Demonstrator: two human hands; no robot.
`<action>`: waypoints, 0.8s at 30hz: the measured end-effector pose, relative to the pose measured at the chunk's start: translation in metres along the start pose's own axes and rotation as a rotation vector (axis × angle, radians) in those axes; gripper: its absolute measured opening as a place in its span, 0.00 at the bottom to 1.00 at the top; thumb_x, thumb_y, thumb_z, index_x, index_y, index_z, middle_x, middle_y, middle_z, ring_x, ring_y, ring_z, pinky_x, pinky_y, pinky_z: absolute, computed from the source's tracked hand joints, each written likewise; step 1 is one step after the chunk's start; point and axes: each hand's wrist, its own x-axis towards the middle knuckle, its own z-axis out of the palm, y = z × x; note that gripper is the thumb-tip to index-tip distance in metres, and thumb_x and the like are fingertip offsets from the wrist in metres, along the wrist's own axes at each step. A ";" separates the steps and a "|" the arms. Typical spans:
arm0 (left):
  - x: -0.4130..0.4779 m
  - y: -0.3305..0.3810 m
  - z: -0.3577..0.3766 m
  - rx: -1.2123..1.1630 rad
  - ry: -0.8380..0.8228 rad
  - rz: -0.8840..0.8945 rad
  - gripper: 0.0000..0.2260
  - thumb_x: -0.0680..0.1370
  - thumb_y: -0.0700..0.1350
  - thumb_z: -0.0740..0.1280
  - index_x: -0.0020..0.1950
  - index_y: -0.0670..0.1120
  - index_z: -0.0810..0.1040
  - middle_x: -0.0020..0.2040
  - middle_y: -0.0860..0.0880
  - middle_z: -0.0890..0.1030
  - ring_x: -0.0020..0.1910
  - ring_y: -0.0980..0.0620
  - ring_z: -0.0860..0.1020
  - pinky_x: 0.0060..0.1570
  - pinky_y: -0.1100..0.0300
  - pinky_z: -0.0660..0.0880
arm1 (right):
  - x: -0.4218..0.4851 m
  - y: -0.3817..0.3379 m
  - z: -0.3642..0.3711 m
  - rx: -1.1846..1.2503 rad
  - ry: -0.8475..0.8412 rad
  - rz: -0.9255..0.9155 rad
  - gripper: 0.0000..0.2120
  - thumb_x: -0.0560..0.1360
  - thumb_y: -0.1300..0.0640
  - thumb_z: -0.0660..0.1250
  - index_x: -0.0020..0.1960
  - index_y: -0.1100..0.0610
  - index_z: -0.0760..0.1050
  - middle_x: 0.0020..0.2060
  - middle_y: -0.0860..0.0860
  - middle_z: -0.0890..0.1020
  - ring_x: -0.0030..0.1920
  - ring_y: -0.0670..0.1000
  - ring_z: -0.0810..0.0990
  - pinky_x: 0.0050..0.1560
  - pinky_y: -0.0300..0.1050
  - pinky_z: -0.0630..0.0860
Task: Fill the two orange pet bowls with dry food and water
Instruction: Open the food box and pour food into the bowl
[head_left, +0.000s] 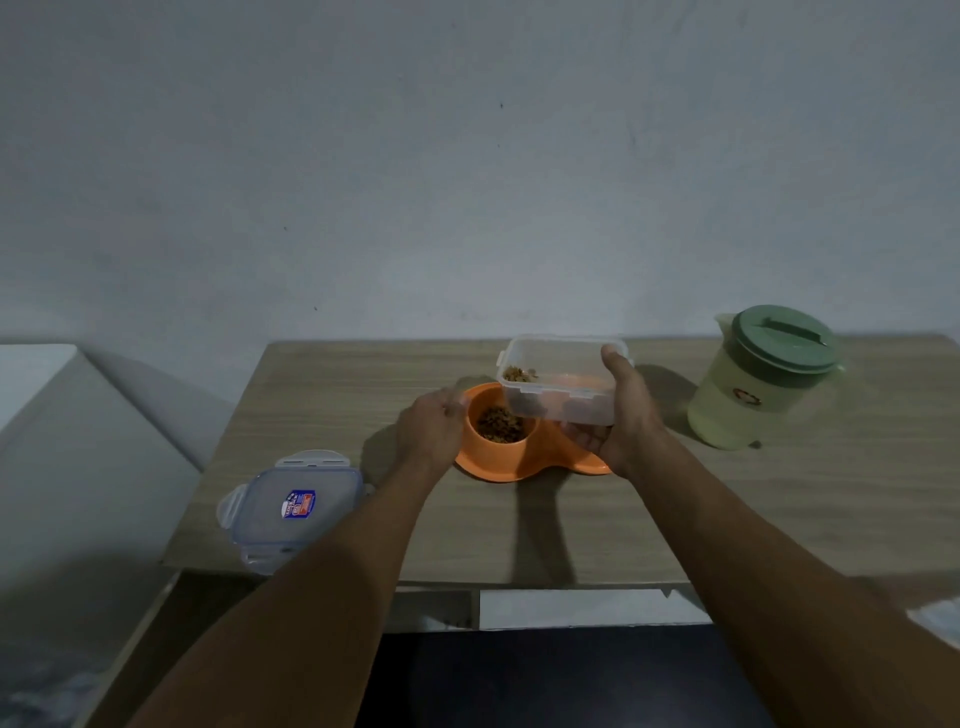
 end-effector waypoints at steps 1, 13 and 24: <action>0.005 0.002 0.001 -0.128 -0.008 -0.005 0.17 0.83 0.51 0.57 0.41 0.44 0.78 0.39 0.44 0.78 0.42 0.44 0.78 0.37 0.58 0.68 | 0.001 0.002 0.001 -0.029 -0.006 0.016 0.30 0.69 0.35 0.70 0.60 0.56 0.75 0.53 0.59 0.83 0.51 0.59 0.84 0.45 0.51 0.82; 0.020 0.005 -0.030 -0.966 -0.233 -0.293 0.18 0.78 0.46 0.69 0.65 0.40 0.76 0.65 0.40 0.77 0.58 0.39 0.79 0.37 0.54 0.82 | -0.011 0.014 0.034 -0.317 -0.009 0.015 0.36 0.70 0.28 0.64 0.58 0.59 0.76 0.43 0.55 0.78 0.34 0.52 0.74 0.31 0.43 0.70; 0.031 -0.033 -0.063 -1.024 -0.052 -0.287 0.05 0.80 0.42 0.66 0.46 0.47 0.79 0.56 0.41 0.80 0.56 0.42 0.80 0.45 0.51 0.81 | -0.018 0.034 0.089 -0.301 -0.083 -0.256 0.10 0.79 0.58 0.66 0.56 0.63 0.79 0.38 0.56 0.78 0.37 0.56 0.80 0.51 0.56 0.82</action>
